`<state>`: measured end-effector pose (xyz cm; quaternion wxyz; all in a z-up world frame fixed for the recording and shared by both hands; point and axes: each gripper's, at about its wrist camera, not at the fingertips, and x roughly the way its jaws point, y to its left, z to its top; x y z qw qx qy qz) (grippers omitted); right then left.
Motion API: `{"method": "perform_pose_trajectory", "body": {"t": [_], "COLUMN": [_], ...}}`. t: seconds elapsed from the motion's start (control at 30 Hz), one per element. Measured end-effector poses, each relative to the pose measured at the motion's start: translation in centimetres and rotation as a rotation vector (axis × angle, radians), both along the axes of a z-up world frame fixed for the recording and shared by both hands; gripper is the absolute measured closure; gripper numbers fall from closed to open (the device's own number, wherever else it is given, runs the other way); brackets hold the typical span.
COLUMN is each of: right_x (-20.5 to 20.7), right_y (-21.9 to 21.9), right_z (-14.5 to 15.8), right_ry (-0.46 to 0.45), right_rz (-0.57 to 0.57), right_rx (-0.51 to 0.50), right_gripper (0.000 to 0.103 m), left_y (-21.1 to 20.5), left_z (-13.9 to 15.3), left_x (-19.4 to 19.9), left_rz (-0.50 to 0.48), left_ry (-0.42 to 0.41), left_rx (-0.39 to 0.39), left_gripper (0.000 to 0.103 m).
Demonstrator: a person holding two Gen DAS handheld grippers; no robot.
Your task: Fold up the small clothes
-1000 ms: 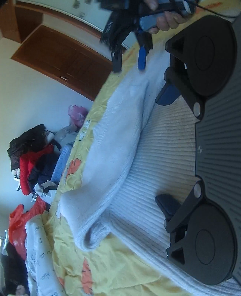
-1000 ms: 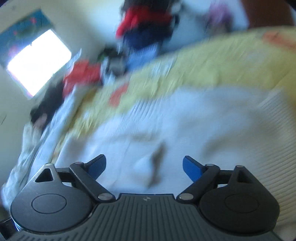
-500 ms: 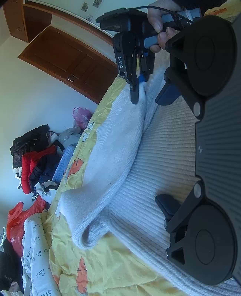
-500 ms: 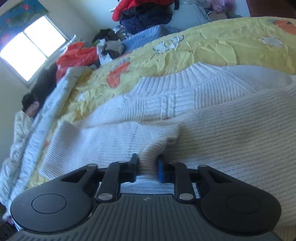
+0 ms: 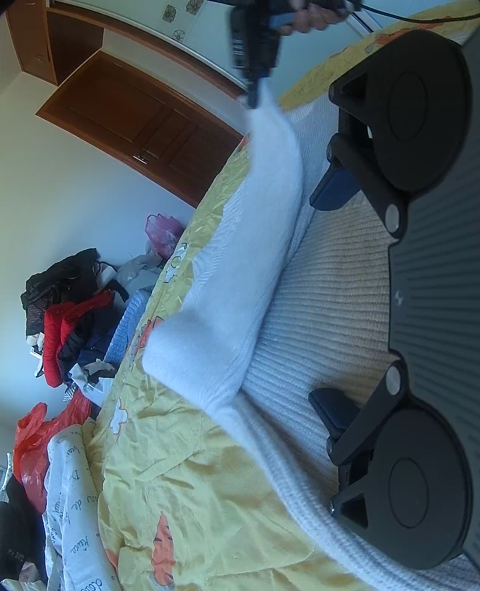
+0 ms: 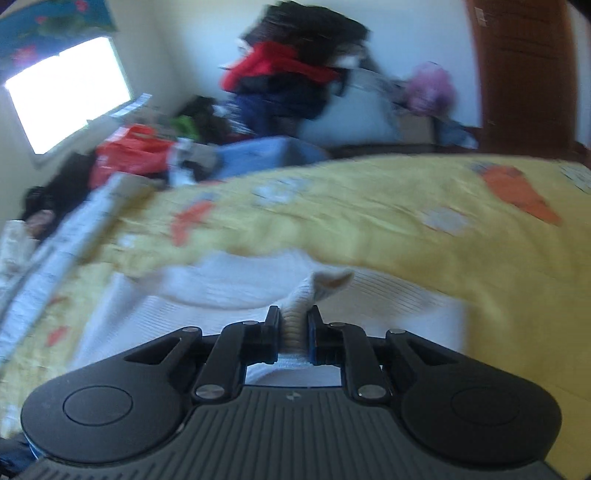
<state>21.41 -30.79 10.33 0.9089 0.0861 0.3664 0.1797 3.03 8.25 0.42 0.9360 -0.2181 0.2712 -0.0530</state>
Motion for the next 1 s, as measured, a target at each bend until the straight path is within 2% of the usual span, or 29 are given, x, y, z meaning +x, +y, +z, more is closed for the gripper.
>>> {"method": "perform_pose_trajectory", "body": {"t": [0.03,0.1,0.2,0.3,0.33,0.4,0.43,0.47,0.5,0.57,0.67,0.73,0.8,0.9,1.0], "right_x": [0.0,0.0,-0.5,-1.1,-1.3,-1.9,-2.3,-2.8,-3.3,-3.8,-3.2,-2.1,-1.0,-0.3,-2.2], "right_y": [-1.0,-2.3,-3.1,-3.6,-3.8,-4.4,-4.4,-4.1,-3.9,-3.3,-0.3,1.2,2.6,3.7,3.5], "right_z": [-0.9,-2.6,-4.8,-5.5,-5.6,-5.5,-5.1,-4.7,-4.2,-3.4,-3.0,-3.3,-4.3,-6.8,-8.4], "right_ry": [0.016,0.043,0.07,0.072,0.071,0.061,0.045,0.019,-0.007,-0.048,-0.073,-0.059,-0.016,0.034,-0.095], "right_rz": [-0.019,-0.052,-0.082,-0.099,-0.115,-0.15,-0.162,-0.16,-0.148,-0.107,-0.05,-0.026,-0.009,-0.015,0.032], "right_rx": [-0.006,-0.012,-0.007,0.018,0.026,0.074,0.091,0.101,0.106,0.114,0.051,0.029,0.015,-0.08,-0.096], "right_gripper": [0.089,0.097,0.099,0.1,0.099,0.086,0.086,0.083,0.071,0.06,0.06,0.06,0.06,0.061,0.061], "left_y": [0.0,-0.1,-0.3,-0.3,-0.4,-0.5,-0.8,-1.4,-2.3,-4.5,-7.9,-9.2,-9.6,-9.5,-7.8], "left_z": [0.0,0.0,0.1,0.1,0.1,0.2,0.5,1.0,1.7,3.6,5.7,5.6,4.6,2.2,0.7], "left_x": [0.0,0.0,0.0,0.0,0.1,0.0,-0.1,-0.1,0.0,1.0,4.0,7.2,10.6,13.6,13.2], "left_rz": [0.0,0.0,0.001,0.002,0.003,0.007,0.017,0.028,0.021,-0.045,-0.096,-0.129,-0.145,-0.164,-0.16], "left_ry": [0.001,0.002,0.005,0.007,0.007,0.01,0.016,0.024,0.016,-0.054,-0.156,-0.125,-0.037,0.106,0.076], "left_rx": [0.003,0.009,0.018,0.025,0.025,0.034,0.05,0.088,0.142,0.259,0.465,0.536,0.557,0.575,0.475], "left_gripper": [0.0,0.0,0.0,0.0,0.0,0.0,0.0,0.0,0.0,0.0,0.0,0.0,0.0,0.0,0.0]}}
